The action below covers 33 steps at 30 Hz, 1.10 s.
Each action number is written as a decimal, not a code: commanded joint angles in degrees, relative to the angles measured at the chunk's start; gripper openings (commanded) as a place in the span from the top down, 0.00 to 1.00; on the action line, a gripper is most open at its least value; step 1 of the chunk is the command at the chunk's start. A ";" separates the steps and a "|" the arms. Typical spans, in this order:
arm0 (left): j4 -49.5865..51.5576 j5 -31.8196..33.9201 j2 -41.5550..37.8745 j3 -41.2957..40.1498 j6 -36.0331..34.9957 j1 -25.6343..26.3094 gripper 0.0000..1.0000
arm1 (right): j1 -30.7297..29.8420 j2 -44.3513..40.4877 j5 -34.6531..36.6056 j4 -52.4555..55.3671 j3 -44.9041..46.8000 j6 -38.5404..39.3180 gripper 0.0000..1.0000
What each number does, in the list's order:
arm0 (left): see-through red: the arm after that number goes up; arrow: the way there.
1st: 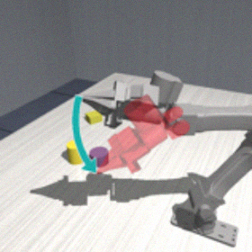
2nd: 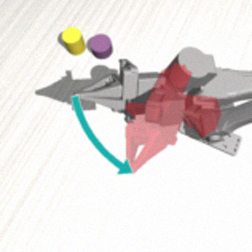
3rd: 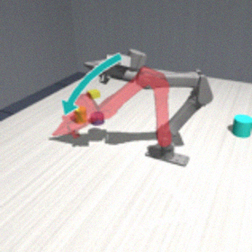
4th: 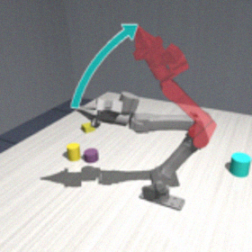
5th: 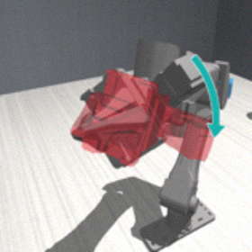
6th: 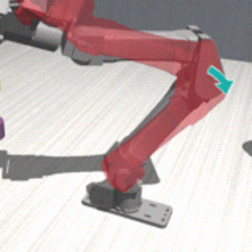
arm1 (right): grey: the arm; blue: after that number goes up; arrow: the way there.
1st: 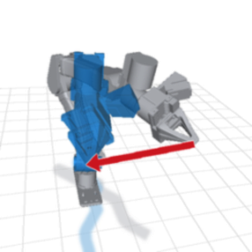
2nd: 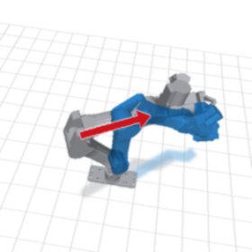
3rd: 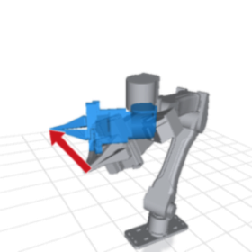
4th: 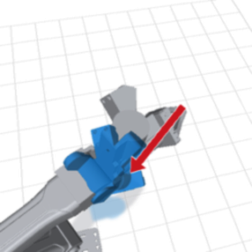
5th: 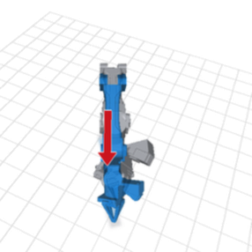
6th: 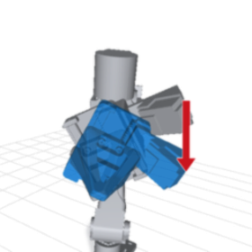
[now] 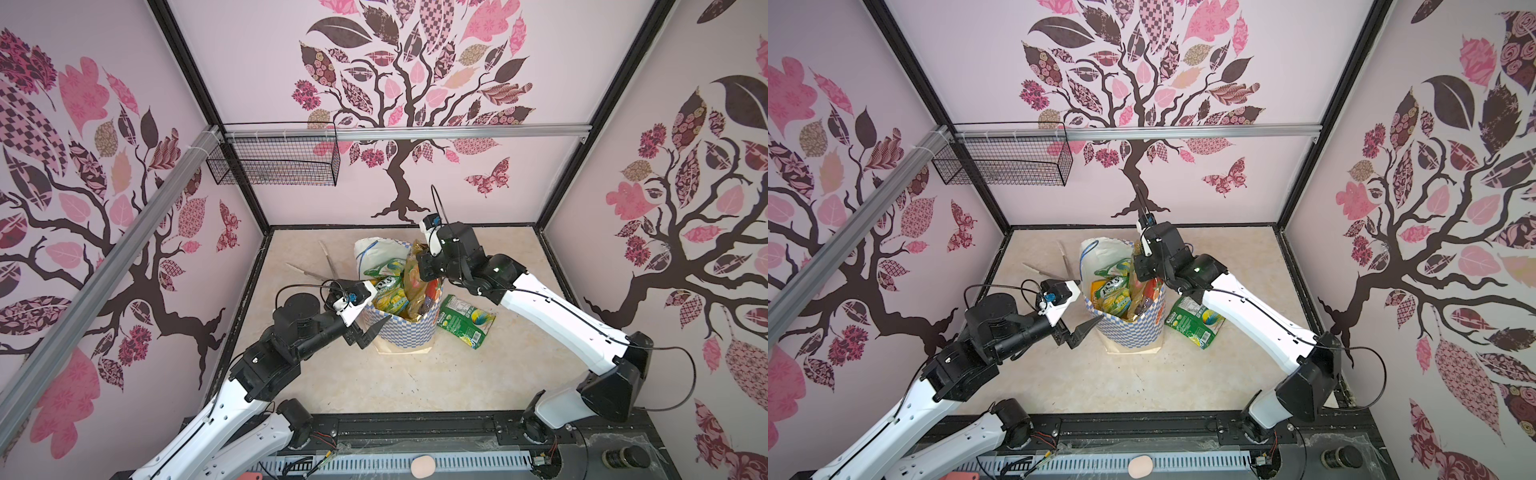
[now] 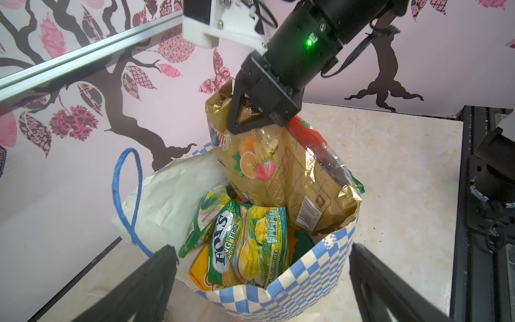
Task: Take the snacks out of the paper bag
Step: Pick up the snack from the paper bag.
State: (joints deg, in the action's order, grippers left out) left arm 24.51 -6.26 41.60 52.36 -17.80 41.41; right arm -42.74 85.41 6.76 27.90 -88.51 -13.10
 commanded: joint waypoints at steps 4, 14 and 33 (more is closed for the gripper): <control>-1.14 -0.43 -0.37 -1.47 0.75 -0.10 0.02 | -0.35 -8.37 -1.96 -9.54 -9.36 -2.62 1.00; -1.23 -2.33 -0.75 -1.47 0.67 -0.07 0.02 | -0.36 -11.77 5.75 -11.14 -13.69 -0.94 1.00; -2.07 -6.23 -1.19 -1.46 1.57 -0.01 0.01 | 1.13 -9.03 6.71 -11.14 -19.59 -0.83 1.00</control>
State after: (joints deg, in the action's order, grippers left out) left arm 24.23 -8.75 40.16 51.92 -17.23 41.41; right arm -41.93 79.70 11.33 25.52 -102.35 -14.22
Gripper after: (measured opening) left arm 0.986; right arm 0.068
